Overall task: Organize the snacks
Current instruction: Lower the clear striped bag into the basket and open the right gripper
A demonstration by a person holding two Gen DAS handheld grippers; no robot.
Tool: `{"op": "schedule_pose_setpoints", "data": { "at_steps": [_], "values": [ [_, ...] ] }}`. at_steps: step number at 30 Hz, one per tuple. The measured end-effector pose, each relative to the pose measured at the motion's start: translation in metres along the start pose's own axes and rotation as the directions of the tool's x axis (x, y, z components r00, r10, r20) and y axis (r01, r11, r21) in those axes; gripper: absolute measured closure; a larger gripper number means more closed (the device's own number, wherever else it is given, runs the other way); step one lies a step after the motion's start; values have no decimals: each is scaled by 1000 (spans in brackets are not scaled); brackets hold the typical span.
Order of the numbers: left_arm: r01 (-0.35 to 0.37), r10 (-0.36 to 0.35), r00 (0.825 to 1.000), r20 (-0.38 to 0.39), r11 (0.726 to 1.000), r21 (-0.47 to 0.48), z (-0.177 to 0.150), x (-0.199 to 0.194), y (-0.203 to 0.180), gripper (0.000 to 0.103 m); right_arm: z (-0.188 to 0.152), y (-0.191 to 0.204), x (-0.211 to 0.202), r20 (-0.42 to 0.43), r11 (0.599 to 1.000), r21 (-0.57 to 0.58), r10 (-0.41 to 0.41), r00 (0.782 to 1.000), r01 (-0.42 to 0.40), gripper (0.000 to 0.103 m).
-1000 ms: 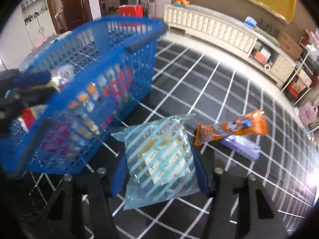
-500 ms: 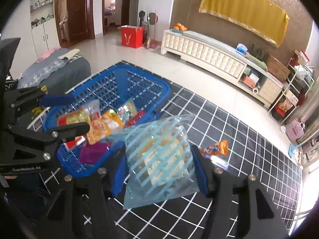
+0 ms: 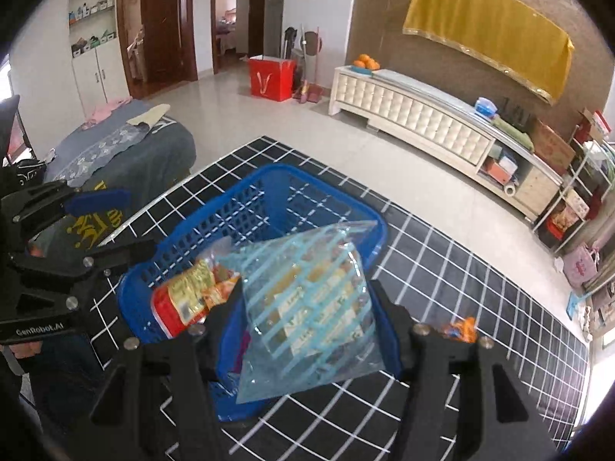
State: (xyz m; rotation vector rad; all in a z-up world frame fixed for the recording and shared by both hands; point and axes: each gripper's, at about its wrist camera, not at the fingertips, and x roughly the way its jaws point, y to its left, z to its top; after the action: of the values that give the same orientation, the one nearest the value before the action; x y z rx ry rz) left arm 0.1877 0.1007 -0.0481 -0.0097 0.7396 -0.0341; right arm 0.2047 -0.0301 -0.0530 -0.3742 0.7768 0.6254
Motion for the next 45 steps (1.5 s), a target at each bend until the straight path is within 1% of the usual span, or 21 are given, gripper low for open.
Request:
{"op": "schedule_pose_setpoints", "data": {
  "at_steps": [4,8,11,15,17,19,20,22,24,26,27,29,30,33,35,40,45],
  "values": [
    [-28,28,1000,-9,999,-46,-2,7,27,43,11,11,23,-37,1000,-17,-5,999,5,39],
    [-29,29,1000,-9,997,-78,-7,12,47,43,24,17,49,-79,999,-34,-12,997,9,39],
    [-20,19,1000,-16,998,-64,-9,15,54,43,33,21,67,-108,999,-46,-29,994,24,39],
    [-50,50,999,-20,998,-41,-9,20,59,43,38,22,95,-157,998,-51,-39,987,32,39],
    [-42,41,999,-21,998,-48,-9,21,62,43,40,23,109,-179,997,-61,-62,982,52,39],
    [-35,34,999,-27,997,-66,-5,25,68,41,40,21,123,-204,996,-60,-71,976,60,39],
    [-41,39,999,-27,997,-69,-4,26,70,37,40,20,126,-208,997,-55,-68,976,58,39],
    [-60,59,998,-27,996,-64,0,31,74,37,39,20,131,-209,997,-52,-69,975,59,39],
    [-60,58,998,-33,997,-55,2,37,76,37,38,21,133,-196,994,-70,-92,976,80,39],
    [-63,61,997,-38,997,-52,4,40,76,35,36,21,136,-205,995,-69,-81,975,68,37],
    [-64,62,997,-40,997,-49,4,41,76,35,36,20,135,-203,996,-65,-78,976,66,36],
    [-66,64,997,-43,997,-46,4,42,73,35,37,19,130,-183,995,-64,-81,980,70,22],
    [-68,66,997,-46,997,-44,4,42,72,35,38,19,125,-164,995,-68,-87,983,77,14],
    [-79,77,996,-51,997,-28,3,39,68,35,42,20,108,-103,994,-71,-95,990,88,13],
    [-91,90,995,-38,996,-26,3,35,66,35,42,19,96,-93,994,-66,-89,992,83,13],
    [-82,81,996,-24,996,-20,5,21,56,33,40,14,62,-62,995,-54,-92,994,89,13],
    [-76,76,997,-2,997,-1,10,3,37,32,33,-2,21,-27,995,-4,-97,995,97,13]
  ]
}}
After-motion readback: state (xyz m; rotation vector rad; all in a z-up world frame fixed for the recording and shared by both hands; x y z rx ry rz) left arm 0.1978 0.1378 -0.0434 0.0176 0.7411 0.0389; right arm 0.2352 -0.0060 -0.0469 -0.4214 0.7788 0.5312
